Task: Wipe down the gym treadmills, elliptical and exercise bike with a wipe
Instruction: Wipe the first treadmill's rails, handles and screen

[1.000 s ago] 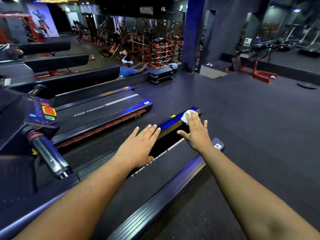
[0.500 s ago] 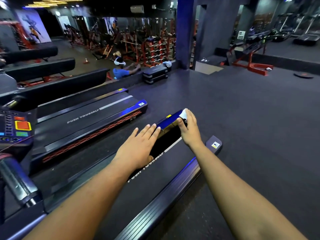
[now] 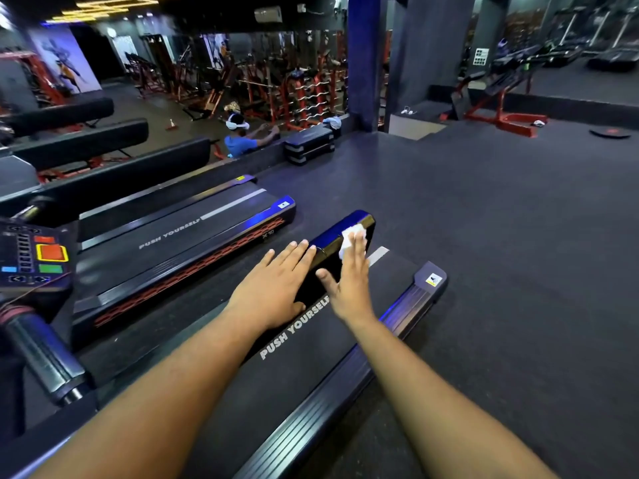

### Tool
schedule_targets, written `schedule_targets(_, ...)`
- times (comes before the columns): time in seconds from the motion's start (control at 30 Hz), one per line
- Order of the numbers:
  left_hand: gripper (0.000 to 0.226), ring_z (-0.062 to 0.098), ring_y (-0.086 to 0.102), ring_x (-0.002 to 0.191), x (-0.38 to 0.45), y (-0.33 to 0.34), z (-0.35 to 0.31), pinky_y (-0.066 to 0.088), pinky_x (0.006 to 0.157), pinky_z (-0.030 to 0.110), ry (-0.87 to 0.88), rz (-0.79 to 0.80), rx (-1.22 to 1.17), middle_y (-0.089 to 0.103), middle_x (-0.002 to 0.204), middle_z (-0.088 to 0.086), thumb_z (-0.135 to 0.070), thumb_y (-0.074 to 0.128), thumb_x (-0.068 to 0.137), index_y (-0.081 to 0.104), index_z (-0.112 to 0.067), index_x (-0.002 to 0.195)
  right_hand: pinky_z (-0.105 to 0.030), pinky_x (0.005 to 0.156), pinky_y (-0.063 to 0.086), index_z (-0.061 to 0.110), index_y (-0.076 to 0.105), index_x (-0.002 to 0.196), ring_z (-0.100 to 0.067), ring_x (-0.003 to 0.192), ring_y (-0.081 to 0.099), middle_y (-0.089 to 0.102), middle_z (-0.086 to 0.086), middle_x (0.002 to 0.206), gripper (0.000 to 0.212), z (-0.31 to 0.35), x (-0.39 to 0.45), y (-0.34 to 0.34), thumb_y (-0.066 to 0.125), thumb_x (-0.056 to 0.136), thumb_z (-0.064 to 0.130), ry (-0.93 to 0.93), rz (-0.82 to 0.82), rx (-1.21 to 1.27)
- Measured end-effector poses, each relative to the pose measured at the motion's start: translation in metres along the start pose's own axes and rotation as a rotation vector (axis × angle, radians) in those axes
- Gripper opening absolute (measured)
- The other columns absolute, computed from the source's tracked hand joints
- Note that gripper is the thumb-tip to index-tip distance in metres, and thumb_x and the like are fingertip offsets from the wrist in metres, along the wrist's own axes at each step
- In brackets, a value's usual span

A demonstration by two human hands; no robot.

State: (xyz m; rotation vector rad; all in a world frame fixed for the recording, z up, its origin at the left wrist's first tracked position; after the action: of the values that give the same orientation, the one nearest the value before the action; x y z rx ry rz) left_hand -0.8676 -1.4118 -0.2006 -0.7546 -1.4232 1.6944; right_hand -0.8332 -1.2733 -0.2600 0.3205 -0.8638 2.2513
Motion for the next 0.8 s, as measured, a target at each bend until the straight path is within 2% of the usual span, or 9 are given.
schedule_targets(0.13, 0.107, 0.016, -0.007, 0.158, -0.012, 0.000, 0.004, 0.005, 0.129, 0.040, 0.004, 0.001, -0.013, -0.011, 0.171, -0.002, -0.053, 0.062, 0.092, -0.013, -0.019, 0.162, -0.063, 0.122, 0.011, 0.017, 0.024, 0.158, -0.027, 0.156, 0.004, 0.013, -0.003, 0.168, 0.105, 0.002, 0.045, -0.036, 0.024, 0.081, 0.088, 0.019, 0.106, -0.279)
schedule_targets(0.23, 0.109, 0.015, -0.008, 0.158, -0.025, 0.000, 0.012, 0.001, 0.128, 0.039, -0.003, 0.002, -0.033, -0.011, 0.171, -0.001, -0.055, 0.062, 0.092, -0.013, -0.017, 0.162, -0.061, 0.116, 0.022, 0.017, 0.041, 0.145, -0.030, 0.150, 0.021, 0.034, -0.002, 0.155, 0.101, 0.044, 0.033, -0.017, 0.025, 0.079, 0.093, -0.240, 0.194, -0.441)
schedule_targets(0.33, 0.109, 0.016, -0.008, 0.158, -0.045, 0.000, 0.021, -0.002, 0.128, 0.038, -0.009, -0.005, -0.037, -0.011, 0.171, 0.000, -0.058, 0.060, 0.091, -0.012, -0.016, 0.162, -0.055, 0.123, 0.011, 0.012, 0.031, 0.156, -0.025, 0.156, 0.009, 0.026, -0.005, 0.165, 0.107, 0.075, -0.017, 0.011, 0.045, 0.078, 0.085, -0.505, 0.366, -0.388)
schedule_targets(0.4, 0.109, 0.016, -0.008, 0.158, -0.057, 0.000, 0.025, -0.001, 0.128, 0.039, -0.003, -0.005, -0.021, -0.011, 0.171, 0.000, -0.059, 0.059, 0.092, -0.012, -0.016, 0.162, -0.055, 0.124, 0.007, 0.014, 0.020, 0.161, -0.017, 0.157, 0.000, 0.017, -0.003, 0.169, 0.112, 0.070, -0.025, 0.012, 0.047, 0.078, 0.085, -0.592, 0.383, -0.389)
schedule_targets(0.47, 0.109, 0.017, -0.009, 0.158, -0.064, 0.000, 0.025, -0.001, 0.128, 0.040, 0.007, 0.005, 0.004, -0.013, 0.171, 0.000, -0.059, 0.059, 0.092, -0.014, -0.017, 0.162, -0.058, 0.124, 0.008, 0.019, 0.009, 0.163, -0.013, 0.155, -0.007, 0.008, -0.002, 0.170, 0.114, 0.046, -0.005, -0.001, 0.036, 0.078, 0.090, -0.457, 0.280, -0.345)
schedule_targets(0.53, 0.109, 0.017, -0.010, 0.158, -0.067, -0.001, 0.023, -0.001, 0.128, 0.041, 0.008, 0.001, 0.013, -0.014, 0.171, 0.000, -0.058, 0.059, 0.092, -0.015, -0.017, 0.162, -0.057, 0.125, 0.003, 0.019, -0.001, 0.162, -0.013, 0.154, -0.016, -0.006, 0.000, 0.170, 0.116, 0.015, 0.015, -0.015, 0.030, 0.078, 0.093, -0.138, 0.132, -0.160)
schedule_targets(0.6, 0.109, 0.017, -0.010, 0.158, -0.067, -0.002, 0.022, -0.001, 0.128, 0.041, 0.008, -0.004, 0.012, -0.013, 0.171, 0.000, -0.057, 0.060, 0.092, -0.014, -0.017, 0.162, -0.056, 0.125, 0.000, 0.014, -0.007, 0.161, -0.019, 0.154, -0.019, -0.016, -0.002, 0.168, 0.121, 0.010, 0.010, -0.008, 0.027, 0.078, 0.095, 0.073, 0.007, 0.055)
schedule_targets(0.7, 0.109, 0.018, -0.009, 0.158, -0.068, -0.001, 0.023, -0.002, 0.128, 0.040, 0.009, -0.013, 0.002, -0.013, 0.171, 0.001, -0.055, 0.061, 0.092, -0.013, -0.017, 0.162, -0.058, 0.124, 0.001, 0.011, -0.014, 0.158, -0.025, 0.154, -0.020, -0.022, -0.006, 0.167, 0.117, 0.040, -0.035, 0.033, 0.029, 0.084, 0.089, 0.071, -0.086, 0.253)
schedule_targets(0.8, 0.108, 0.018, -0.007, 0.158, -0.066, 0.000, 0.024, -0.002, 0.127, 0.040, 0.013, -0.025, 0.000, -0.011, 0.171, 0.002, -0.054, 0.061, 0.091, -0.012, -0.017, 0.162, -0.065, 0.122, 0.011, 0.030, -0.014, 0.160, -0.017, 0.155, -0.019, -0.025, 0.006, 0.166, 0.104, 0.040, -0.057, 0.053, 0.034, 0.085, 0.084, 0.059, -0.118, 0.306)
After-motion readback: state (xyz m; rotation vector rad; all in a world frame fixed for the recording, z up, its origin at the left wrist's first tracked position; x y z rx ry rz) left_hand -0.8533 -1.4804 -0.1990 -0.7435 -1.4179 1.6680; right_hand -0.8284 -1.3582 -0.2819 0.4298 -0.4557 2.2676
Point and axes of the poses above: each hand's wrist, its own x-axis towards the middle knuckle, its own y-axis out of the palm, z = x × y, the point moved 9 cm from there along x, towards the middle knuckle
